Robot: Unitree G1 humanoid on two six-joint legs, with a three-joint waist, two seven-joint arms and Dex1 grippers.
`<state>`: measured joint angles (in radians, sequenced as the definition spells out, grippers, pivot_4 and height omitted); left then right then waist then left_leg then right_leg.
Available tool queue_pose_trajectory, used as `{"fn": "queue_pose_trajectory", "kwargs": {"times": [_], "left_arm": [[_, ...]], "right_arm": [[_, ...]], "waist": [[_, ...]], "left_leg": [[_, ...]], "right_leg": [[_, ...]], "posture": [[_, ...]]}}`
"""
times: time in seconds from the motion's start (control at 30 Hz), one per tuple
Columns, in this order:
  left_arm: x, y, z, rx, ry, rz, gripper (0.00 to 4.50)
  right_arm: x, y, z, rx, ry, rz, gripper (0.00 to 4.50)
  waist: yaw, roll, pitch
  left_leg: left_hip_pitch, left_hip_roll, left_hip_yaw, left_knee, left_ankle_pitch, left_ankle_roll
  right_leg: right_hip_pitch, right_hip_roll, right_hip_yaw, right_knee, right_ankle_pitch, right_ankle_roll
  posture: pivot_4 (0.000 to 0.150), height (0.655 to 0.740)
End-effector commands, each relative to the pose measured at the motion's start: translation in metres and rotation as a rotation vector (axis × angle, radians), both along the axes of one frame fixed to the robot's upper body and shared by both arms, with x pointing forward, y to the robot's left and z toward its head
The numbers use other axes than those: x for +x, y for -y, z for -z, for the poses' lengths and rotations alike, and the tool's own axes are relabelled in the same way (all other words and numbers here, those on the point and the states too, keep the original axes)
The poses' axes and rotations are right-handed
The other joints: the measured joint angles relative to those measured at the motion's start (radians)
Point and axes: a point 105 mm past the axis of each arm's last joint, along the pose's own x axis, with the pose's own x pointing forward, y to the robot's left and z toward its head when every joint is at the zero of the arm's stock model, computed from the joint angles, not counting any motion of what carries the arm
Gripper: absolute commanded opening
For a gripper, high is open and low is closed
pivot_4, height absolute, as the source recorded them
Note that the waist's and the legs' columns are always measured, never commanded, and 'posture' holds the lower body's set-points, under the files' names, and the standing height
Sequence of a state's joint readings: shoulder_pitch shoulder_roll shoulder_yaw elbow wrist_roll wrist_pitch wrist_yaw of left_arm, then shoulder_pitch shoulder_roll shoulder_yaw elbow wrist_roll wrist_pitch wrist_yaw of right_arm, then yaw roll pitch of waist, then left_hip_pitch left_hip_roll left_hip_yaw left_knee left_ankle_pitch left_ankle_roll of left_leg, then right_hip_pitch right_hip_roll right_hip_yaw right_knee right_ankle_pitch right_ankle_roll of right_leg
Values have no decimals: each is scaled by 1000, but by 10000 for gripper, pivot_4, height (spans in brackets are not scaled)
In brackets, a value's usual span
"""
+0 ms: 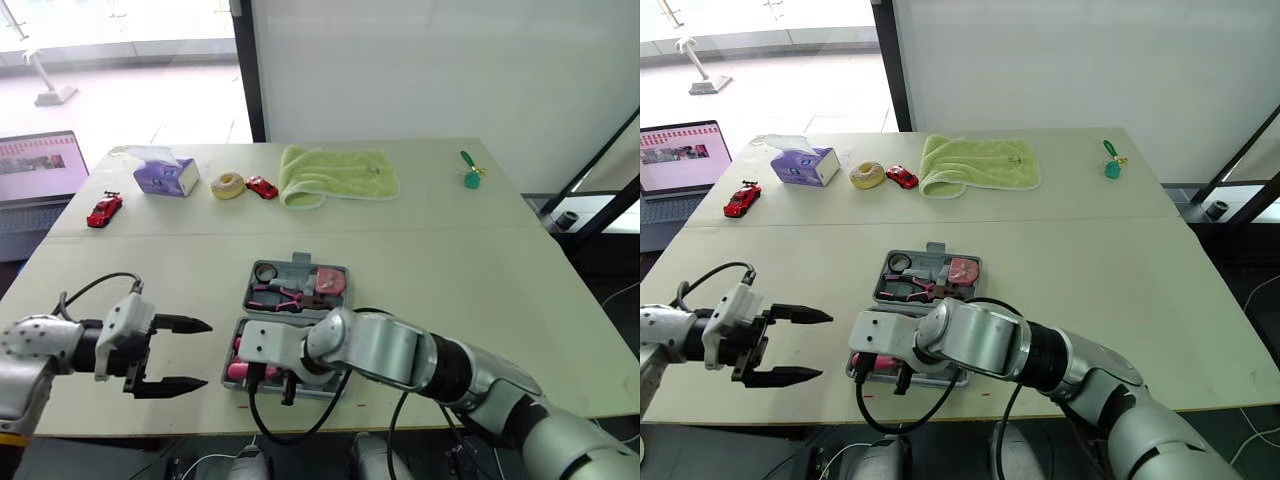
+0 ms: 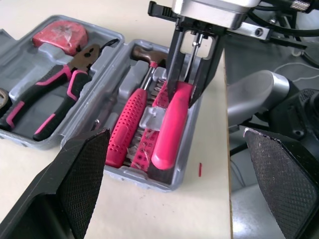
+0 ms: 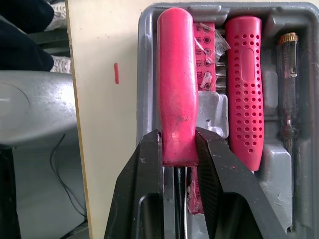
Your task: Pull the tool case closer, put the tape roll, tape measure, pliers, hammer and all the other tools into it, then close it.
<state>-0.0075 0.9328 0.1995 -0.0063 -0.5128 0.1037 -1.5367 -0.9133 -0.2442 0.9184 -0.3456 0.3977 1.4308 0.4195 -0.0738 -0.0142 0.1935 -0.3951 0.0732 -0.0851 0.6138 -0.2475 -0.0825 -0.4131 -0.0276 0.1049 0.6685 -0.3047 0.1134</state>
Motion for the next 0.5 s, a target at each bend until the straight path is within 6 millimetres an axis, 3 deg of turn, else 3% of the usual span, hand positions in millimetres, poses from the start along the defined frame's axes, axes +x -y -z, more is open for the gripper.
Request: {"fn": "queue_pose_trajectory", "kwargs": {"times": [0.03, 0.5], "left_arm": [[-3, -7, -9, 11, 31, 4, 45000], [-6, -10, -8, 6, 33, -14, 45000]], "right_arm": [[-3, -10, -7, 25, 21, -37, 3848], [-3, -13, 6, 4, -8, -25, 3848]], "waist": [[1, 0, 0], [1, 0, 0]], "left_leg": [[0, 0, 0, 0, 0, 0], [0, 0, 0, 0, 0, 0]], "right_leg": [[0, 0, 0, 0, 0, 0], [0, 0, 0, 0, 0, 0]], "posture": [[1500, 7400], [1500, 7400]]}}
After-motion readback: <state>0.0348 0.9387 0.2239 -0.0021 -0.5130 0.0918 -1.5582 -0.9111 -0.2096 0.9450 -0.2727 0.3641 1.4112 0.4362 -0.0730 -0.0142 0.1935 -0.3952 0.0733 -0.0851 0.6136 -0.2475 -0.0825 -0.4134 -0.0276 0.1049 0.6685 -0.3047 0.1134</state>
